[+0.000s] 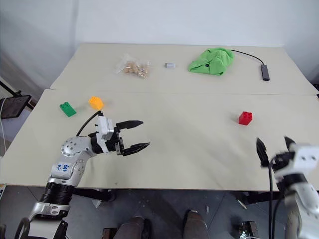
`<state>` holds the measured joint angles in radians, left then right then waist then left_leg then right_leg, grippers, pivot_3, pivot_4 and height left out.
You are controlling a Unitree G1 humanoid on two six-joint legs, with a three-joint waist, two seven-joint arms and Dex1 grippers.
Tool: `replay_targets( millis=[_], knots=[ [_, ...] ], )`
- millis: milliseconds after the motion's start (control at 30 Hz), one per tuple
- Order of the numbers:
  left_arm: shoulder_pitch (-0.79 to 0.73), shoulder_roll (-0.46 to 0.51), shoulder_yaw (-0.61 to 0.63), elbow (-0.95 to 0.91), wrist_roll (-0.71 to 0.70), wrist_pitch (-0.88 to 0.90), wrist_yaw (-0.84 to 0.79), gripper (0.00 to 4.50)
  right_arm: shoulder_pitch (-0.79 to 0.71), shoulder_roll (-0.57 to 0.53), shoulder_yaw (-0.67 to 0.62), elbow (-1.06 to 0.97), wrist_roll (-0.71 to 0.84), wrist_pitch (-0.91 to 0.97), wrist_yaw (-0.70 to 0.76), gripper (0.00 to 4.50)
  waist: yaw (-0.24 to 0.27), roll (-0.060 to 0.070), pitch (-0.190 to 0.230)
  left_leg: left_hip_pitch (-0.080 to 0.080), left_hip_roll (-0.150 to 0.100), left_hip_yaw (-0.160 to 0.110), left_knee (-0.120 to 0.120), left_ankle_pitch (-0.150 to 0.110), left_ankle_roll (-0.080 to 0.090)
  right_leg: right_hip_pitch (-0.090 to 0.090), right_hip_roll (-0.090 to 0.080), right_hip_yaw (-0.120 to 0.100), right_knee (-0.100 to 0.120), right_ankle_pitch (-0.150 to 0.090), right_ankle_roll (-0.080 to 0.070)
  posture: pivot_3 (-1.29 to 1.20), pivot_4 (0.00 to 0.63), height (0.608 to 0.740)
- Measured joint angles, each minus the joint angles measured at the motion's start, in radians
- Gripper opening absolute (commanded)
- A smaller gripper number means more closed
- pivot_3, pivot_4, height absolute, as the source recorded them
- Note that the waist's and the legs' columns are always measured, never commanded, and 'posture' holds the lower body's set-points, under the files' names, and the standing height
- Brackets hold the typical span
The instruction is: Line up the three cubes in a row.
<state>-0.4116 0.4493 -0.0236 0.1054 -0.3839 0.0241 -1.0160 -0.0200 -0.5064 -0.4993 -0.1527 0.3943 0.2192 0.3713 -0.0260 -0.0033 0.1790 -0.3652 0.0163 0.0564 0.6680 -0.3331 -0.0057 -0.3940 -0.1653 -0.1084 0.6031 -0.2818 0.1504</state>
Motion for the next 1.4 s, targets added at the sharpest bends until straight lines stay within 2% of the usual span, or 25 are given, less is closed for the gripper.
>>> replay_targets(
  millis=[133,233,367,500,600,833,867,933,967,1067,1167,1233,1300,1400],
  knots=[
    [0.011,-0.003,0.003,0.014,0.004,-0.009,-0.001,4.36,-0.172,-0.039,0.048,0.067,-0.014,0.124,-0.042,4.5,0.012,0.0,0.0,-0.002,0.0,-0.002,0.0,0.0,0.0,0.0,0.0,-0.003,-0.001,0.0,0.0,0.0,0.15,0.74],
    [0.013,-0.006,0.004,0.02,0.012,-0.015,0.0,4.36,-0.306,-0.04,0.121,0.192,-0.08,0.177,-0.112,4.5,0.026,0.0,0.0,-0.005,0.0,-0.002,0.003,0.0,0.001,-0.001,0.0,-0.002,-0.003,0.0,0.001,0.0,0.15,0.74],
    [0.017,-0.014,0.002,0.019,0.022,-0.019,0.004,4.36,-0.437,-0.04,0.187,0.372,-0.172,0.149,-0.171,4.5,0.029,0.0,0.0,-0.005,0.0,-0.002,0.004,-0.001,0.001,-0.001,0.0,-0.002,-0.003,0.0,0.001,0.0,0.15,0.74],
    [0.043,-0.016,0.001,-0.013,0.029,-0.02,0.018,4.36,-0.47,-0.039,0.191,0.492,-0.216,0.104,-0.209,4.5,0.025,0.0,0.0,-0.005,0.0,-0.002,0.002,-0.001,0.001,-0.001,0.0,-0.003,-0.003,0.001,0.001,0.0,0.15,0.74],
    [0.072,-0.011,0.003,-0.05,0.029,-0.012,0.024,4.5,-0.473,-0.024,0.188,0.522,-0.214,0.105,-0.211,3.94,0.022,0.0,0.0,-0.005,0.0,-0.002,0.002,-0.001,0.001,-0.001,0.0,-0.003,-0.003,0.001,0.001,0.0,0.15,0.74],
    [0.078,0.002,0.005,-0.063,0.029,0.005,0.04,4.5,-0.469,0.008,0.189,0.51,-0.187,0.117,-0.172,1.61,0.021,0.0,0.0,-0.005,0.0,-0.001,0.003,-0.001,0.001,-0.001,0.0,-0.003,-0.002,0.001,0.001,0.0,0.15,0.74],
    [0.079,0.004,0.006,-0.063,0.029,0.008,0.041,4.5,-0.47,0.008,0.188,0.497,-0.176,0.131,-0.154,1.49,0.022,0.0,0.0,-0.005,0.0,-0.001,0.003,-0.001,0.001,-0.001,0.0,-0.003,-0.002,0.001,0.001,0.0,0.15,0.74],
    [0.081,0.012,0.006,-0.063,0.029,0.01,0.041,4.5,-0.476,0.006,0.196,0.47,-0.148,0.169,-0.101,1.5,0.022,0.0,0.0,-0.005,0.0,-0.001,0.003,-0.001,0.001,-0.001,0.0,-0.003,-0.003,0.001,0.001,0.0,0.15,0.74],
    [0.082,0.022,0.008,-0.063,0.029,0.01,0.039,4.5,-0.488,-0.011,0.222,0.451,-0.121,0.209,-0.029,1.5,0.022,0.001,0.0,-0.005,0.0,-0.001,0.003,-0.001,0.001,-0.001,0.0,-0.002,-0.002,0.001,0.001,0.0,0.15,0.74],
    [0.083,0.046,0.025,-0.062,0.028,0.011,0.034,4.5,-0.537,-0.096,0.335,0.33,-0.018,0.271,0.281,1.5,0.016,0.005,0.003,-0.005,0.0,-0.001,0.002,-0.001,0.001,-0.001,0.0,-0.002,-0.003,0.001,0.001,0.0,0.15,0.74],
    [0.098,0.065,0.032,-0.062,0.026,0.012,0.025,4.5,-0.567,-0.197,0.475,0.218,0.017,0.185,0.645,1.5,0.021,0.003,0.002,-0.004,0.001,-0.002,0.0,-0.001,0.001,-0.001,0.001,-0.004,-0.003,0.001,0.001,0.0,0.15,0.74],
    [0.122,0.076,0.049,-0.058,0.025,0.013,0.02,4.5,-0.584,-0.224,0.593,0.264,-0.046,0.053,0.813,1.5,0.022,0.0,0.001,-0.005,0.0,-0.002,0.001,-0.001,0.001,-0.001,0.001,-0.004,-0.005,0.001,0.001,0.0,0.15,0.74],
    [0.149,0.081,0.064,-0.058,0.021,0.019,0.02,4.5,-0.598,-0.208,0.689,0.381,-0.123,-0.059,0.904,1.5,0.025,0.0,0.002,-0.006,0.0,-0.001,0.004,-0.002,0.002,0.001,0.0,-0.004,-0.007,0.001,0.002,0.0,0.15,0.74],
    [0.168,0.082,0.077,-0.058,0.018,0.023,0.024,4.5,-0.631,-0.155,0.719,0.527,-0.161,-0.174,0.962,1.5,0.023,-0.001,0.002,-0.007,0.0,-0.001,0.007,-0.002,0.003,0.001,0.0,-0.004,-0.007,0.001,0.002,0.0,0.15,0.74]
  ],
)
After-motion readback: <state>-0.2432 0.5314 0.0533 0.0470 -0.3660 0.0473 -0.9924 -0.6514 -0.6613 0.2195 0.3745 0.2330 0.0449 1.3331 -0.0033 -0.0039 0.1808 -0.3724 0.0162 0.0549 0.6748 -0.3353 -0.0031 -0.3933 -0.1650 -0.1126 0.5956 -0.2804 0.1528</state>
